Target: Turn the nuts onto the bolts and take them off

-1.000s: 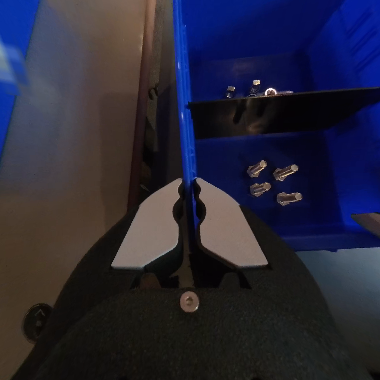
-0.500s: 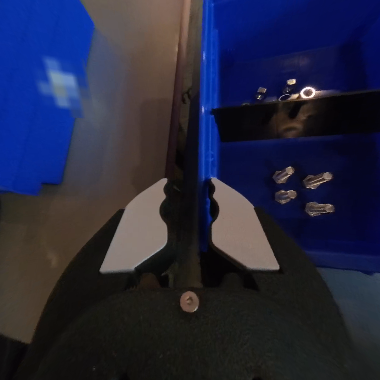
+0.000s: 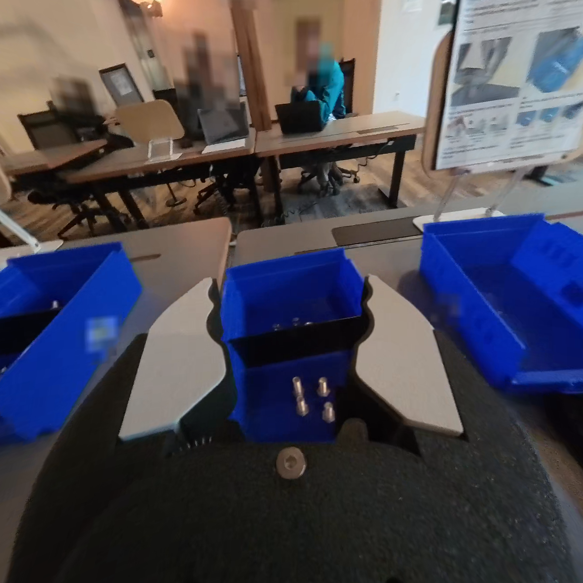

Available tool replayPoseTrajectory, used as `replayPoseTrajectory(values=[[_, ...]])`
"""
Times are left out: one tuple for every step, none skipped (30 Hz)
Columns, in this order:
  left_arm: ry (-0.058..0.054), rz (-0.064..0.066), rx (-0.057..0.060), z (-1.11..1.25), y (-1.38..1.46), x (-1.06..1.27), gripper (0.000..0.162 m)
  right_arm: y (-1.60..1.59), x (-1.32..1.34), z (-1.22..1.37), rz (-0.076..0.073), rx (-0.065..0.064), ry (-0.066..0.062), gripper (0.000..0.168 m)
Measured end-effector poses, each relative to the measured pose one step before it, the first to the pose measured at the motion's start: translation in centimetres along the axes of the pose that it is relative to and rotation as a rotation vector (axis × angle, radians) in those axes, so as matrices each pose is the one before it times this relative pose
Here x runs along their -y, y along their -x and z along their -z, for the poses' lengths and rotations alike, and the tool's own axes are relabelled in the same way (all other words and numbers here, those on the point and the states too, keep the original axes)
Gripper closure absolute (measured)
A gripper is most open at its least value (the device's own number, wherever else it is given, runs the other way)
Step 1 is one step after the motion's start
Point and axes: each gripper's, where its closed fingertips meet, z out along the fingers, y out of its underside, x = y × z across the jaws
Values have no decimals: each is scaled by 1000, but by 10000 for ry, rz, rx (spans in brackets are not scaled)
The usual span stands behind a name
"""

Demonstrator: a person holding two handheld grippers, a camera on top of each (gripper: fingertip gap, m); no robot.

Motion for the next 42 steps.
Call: replayPoseTrajectory(values=[[12,-267,-155,-93,-1428,590,77,-1718,-245,1159,-59,-420,-106,31],[62,-261,-265,-209,-1653,475,83,-1660,-434,1011,-120,-366,-42,32],[81,-188,-313,-331,-1774,419,86,-1782,-689,868,-187,-434,59,35],[112,-96,-332,-504,-1827,313,88,-1792,-1004,672,-189,-428,200,39],[171,-95,-372,-699,-1862,155,90,-1721,-1233,404,-262,-381,294,37],[217,-114,-346,-934,-1752,-30,89,-1497,-1439,175,-398,-245,385,37],[229,-66,-267,-1127,-1518,-177,89,-1049,-1519,-52,-500,-6,431,36],[287,15,-293,-1271,-1448,-381,89,-711,-1438,-208,-441,183,353,38],[345,96,-382,-1345,-1483,-558,87,-706,-1376,-304,-328,148,303,43],[362,132,-436,-1372,-1479,-674,86,-761,-1350,-420,-248,76,310,46],[359,118,-397,-1362,-1350,-754,86,-650,-1252,-490,-204,93,278,48],[336,67,-291,-1332,-1104,-795,86,-422,-1104,-560,-227,175,243,51],[278,38,-182,-1247,-854,-748,86,-159,-928,-597,-219,266,188,51],[240,39,-155,-1168,-709,-669,86,-17,-763,-589,-212,309,146,54],[244,44,-136,-1100,-585,-638,86,34,-700,-582,-173,293,161,58],[255,31,-43,-1025,-339,-630,86,-52,-564,-591,-153,203,122,60],[262,-8,4,-950,-177,-627,85,-190,-446,-572,-138,72,105,61],[217,-9,-21,-870,-138,-553,85,-141,-427,-543,-8,63,168,62],[145,61,-31,-801,-80,-462,86,-168,-430,-508,96,16,207,64],[65,97,-37,-704,-13,-354,89,-314,-344,-445,93,-105,187,65],[-47,122,-55,-594,23,-210,95,-306,-207,-404,80,-126,99,65],[-98,185,-110,-467,-31,-137,102,-144,-151,-355,67,-47,72,66],[-65,202,-174,-351,-98,-154,113,-8,-107,-324,66,7,45,68],[-20,184,-162,-261,-45,-160,124,112,-133,-320,60,53,70,70],[20,146,-109,-184,9,-183,133,83,-231,-302,62,20,135,71],[76,70,-96,-131,-7,-220,137,46,-197,-272,107,-3,121,75],[111,13,-182,-126,-183,-270,140,-67,-154,-228,98,-90,101,76],[137,35,-238,-150,-297,-297,140,-75,-138,-164,109,-97,113,78],[168,107,-144,-144,-154,-312,139,26,-28,-129,98,-21,62,80],[83,129,-119,-94,-131,-144,137,174,12,-112,49,74,39,84],[7,-5,-73,-23,-42,-28,137,176,-29,-130,36,72,82,88],[61,-43,-84,-8,-51,-71,134,139,-23,-147,70,43,74,90],[175,68,-125,-128,-117,-195,122,143,-48,-169,89,38,81,93],[269,27,-91,-212,-125,-306,119,141,-53,-181,55,41,69,94],[220,-137,128,-271,97,-240,126,155,-49,-176,20,66,60,95],[79,-224,190,-317,47,-65,129,135,-31,-181,9,78,47,96],[62,-473,238,-165,54,-40,130,-8,-22,-142,2,10,41,95],[-14,-311,272,9,94,128,132,-59,-16,-51,-12,4,38,95],[-11,-31,310,30,227,181,137,-113,52,24,-45,5,-26,97],[44,60,205,-64,165,74,140,-201,127,65,-114,-16,-108,101],[37,64,46,-94,-27,52,140,-232,98,34,-103,-34,-87,103],[22,84,30,-72,-52,55,141,-196,24,20,-117,-31,-21,105]])
